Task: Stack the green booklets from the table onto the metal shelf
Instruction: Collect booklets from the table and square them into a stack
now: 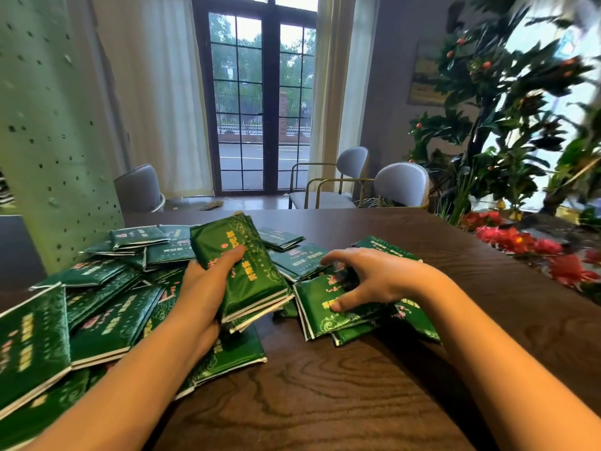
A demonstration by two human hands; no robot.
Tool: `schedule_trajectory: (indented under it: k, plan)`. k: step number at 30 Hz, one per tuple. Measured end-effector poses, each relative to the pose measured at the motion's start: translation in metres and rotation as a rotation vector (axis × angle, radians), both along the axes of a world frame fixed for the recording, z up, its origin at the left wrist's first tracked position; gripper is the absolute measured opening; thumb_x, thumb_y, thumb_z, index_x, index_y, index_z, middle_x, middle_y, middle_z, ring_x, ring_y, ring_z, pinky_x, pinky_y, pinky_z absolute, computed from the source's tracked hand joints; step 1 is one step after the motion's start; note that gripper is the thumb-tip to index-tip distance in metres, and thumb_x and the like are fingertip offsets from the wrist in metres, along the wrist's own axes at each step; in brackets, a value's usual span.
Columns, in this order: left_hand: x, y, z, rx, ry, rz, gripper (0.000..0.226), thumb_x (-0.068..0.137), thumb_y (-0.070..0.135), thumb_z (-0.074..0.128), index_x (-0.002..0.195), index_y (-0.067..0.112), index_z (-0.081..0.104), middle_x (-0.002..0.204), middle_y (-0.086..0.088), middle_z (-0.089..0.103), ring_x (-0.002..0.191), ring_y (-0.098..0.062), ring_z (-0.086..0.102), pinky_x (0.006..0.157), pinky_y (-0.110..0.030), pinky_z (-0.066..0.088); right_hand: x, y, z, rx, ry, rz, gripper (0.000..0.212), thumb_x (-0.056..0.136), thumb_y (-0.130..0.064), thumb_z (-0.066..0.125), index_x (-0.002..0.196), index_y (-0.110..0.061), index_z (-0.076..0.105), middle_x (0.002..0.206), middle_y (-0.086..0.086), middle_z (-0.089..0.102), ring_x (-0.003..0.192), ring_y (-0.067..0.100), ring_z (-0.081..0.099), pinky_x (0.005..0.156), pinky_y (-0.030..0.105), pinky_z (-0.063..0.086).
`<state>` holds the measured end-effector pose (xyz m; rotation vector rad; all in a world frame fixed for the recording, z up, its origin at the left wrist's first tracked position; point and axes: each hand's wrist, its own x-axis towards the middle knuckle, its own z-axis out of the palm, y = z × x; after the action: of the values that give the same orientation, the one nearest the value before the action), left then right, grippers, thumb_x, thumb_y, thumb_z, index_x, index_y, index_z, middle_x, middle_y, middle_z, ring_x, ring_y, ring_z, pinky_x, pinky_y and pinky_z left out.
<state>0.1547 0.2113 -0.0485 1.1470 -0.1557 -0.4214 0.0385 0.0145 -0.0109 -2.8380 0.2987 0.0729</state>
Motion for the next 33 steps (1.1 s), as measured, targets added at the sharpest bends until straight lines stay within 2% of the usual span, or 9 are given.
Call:
schedule_trajectory:
  k: [5, 8, 13, 19, 22, 25, 27, 30, 33]
  plan:
    - [0.001, -0.001, -0.006, 0.038, -0.036, 0.003, 0.042, 0.084, 0.020, 0.070, 0.122, 0.010, 0.056, 0.103, -0.014, 0.071, 0.087, -0.027, 0.070, 0.079, -0.039, 0.056, 0.002, -0.002, 0.001, 0.042, -0.272, 0.005, 0.020, 0.082, -0.035, 0.070, 0.088, -0.019, 0.060, 0.082, -0.003, 0.057, 0.075, 0.012, 0.052, 0.066, 0.027, 0.040]
    - [0.001, -0.002, -0.007, 0.054, -0.066, -0.010, 0.045, 0.082, 0.022, 0.072, 0.122, 0.012, 0.054, 0.105, -0.013, 0.071, 0.091, -0.029, 0.070, 0.085, -0.042, 0.055, 0.004, -0.004, 0.001, 0.258, -0.478, -0.019, 0.022, 0.085, -0.029, 0.068, 0.070, -0.022, 0.054, 0.068, -0.005, 0.056, 0.063, 0.009, 0.050, 0.062, 0.030, 0.041]
    - [0.002, -0.002, -0.009, 0.107, -0.160, 0.040, 0.046, 0.079, 0.026, 0.075, 0.119, 0.016, 0.053, 0.106, -0.010, 0.069, 0.090, -0.027, 0.069, 0.081, -0.039, 0.055, 0.015, 0.012, -0.006, 0.383, -0.831, -0.134, 0.014, 0.083, -0.021, 0.069, 0.077, -0.012, 0.059, 0.079, 0.009, 0.065, 0.076, 0.027, 0.061, 0.072, 0.047, 0.050]
    - [-0.008, -0.009, -0.007, 0.248, -0.371, 0.143, 0.043, 0.078, 0.027, 0.076, 0.109, 0.022, 0.046, 0.106, -0.003, 0.064, 0.097, -0.025, 0.064, 0.090, -0.047, 0.052, 0.024, 0.058, -0.012, 0.553, -0.924, -0.025, 0.027, 0.084, -0.019, 0.064, 0.072, -0.001, 0.048, 0.073, 0.022, 0.058, 0.064, 0.028, 0.054, 0.066, 0.048, 0.048]
    - [-0.013, -0.011, 0.003, 0.302, -0.476, 0.172, 0.043, 0.081, 0.025, 0.074, 0.109, 0.018, 0.042, 0.100, 0.001, 0.060, 0.097, -0.021, 0.061, 0.087, -0.039, 0.050, 0.028, 0.074, -0.010, 0.604, -0.902, -0.020, 0.027, 0.083, -0.022, 0.064, 0.068, -0.007, 0.046, 0.069, 0.018, 0.054, 0.061, 0.024, 0.050, 0.063, 0.047, 0.045]
    - [-0.019, -0.011, 0.014, 0.330, -0.487, 0.135, 0.040, 0.086, 0.033, 0.068, 0.110, 0.016, 0.042, 0.097, 0.004, 0.058, 0.089, -0.014, 0.059, 0.078, -0.032, 0.048, 0.029, 0.084, -0.012, 0.638, -0.865, 0.005, 0.027, 0.088, -0.020, 0.064, 0.069, -0.017, 0.044, 0.060, -0.002, 0.044, 0.055, 0.012, 0.041, 0.056, 0.030, 0.035]
    - [-0.022, -0.007, 0.018, 0.309, -0.436, 0.064, 0.054, 0.082, 0.048, 0.067, 0.116, 0.015, 0.042, 0.105, 0.000, 0.061, 0.097, -0.018, 0.060, 0.088, -0.037, 0.049, 0.026, 0.090, -0.011, 0.647, -0.852, 0.025, 0.019, 0.093, -0.020, 0.058, 0.076, -0.019, 0.049, 0.060, -0.008, 0.045, 0.052, 0.006, 0.041, 0.056, 0.024, 0.034]
    - [-0.026, 0.005, 0.017, 0.228, -0.331, -0.022, 0.100, 0.048, 0.076, 0.070, 0.124, 0.017, 0.041, 0.115, -0.006, 0.065, 0.106, -0.026, 0.063, 0.097, -0.049, 0.048, 0.016, 0.100, -0.008, 0.768, -0.826, 0.079, 0.020, 0.101, -0.018, 0.040, 0.091, -0.017, 0.058, 0.068, -0.002, 0.053, 0.050, 0.010, 0.049, 0.049, 0.029, 0.040]
    - [-0.035, 0.020, 0.011, 0.205, -0.316, -0.076, 0.101, 0.045, 0.067, 0.080, 0.122, 0.010, 0.047, 0.109, -0.019, 0.066, 0.098, -0.035, 0.066, 0.091, -0.054, 0.051, 0.005, 0.111, -0.007, 0.798, -0.805, 0.129, 0.028, 0.103, -0.018, 0.033, 0.098, -0.019, 0.061, 0.068, 0.006, 0.056, 0.048, 0.017, 0.050, 0.045, 0.027, 0.039]
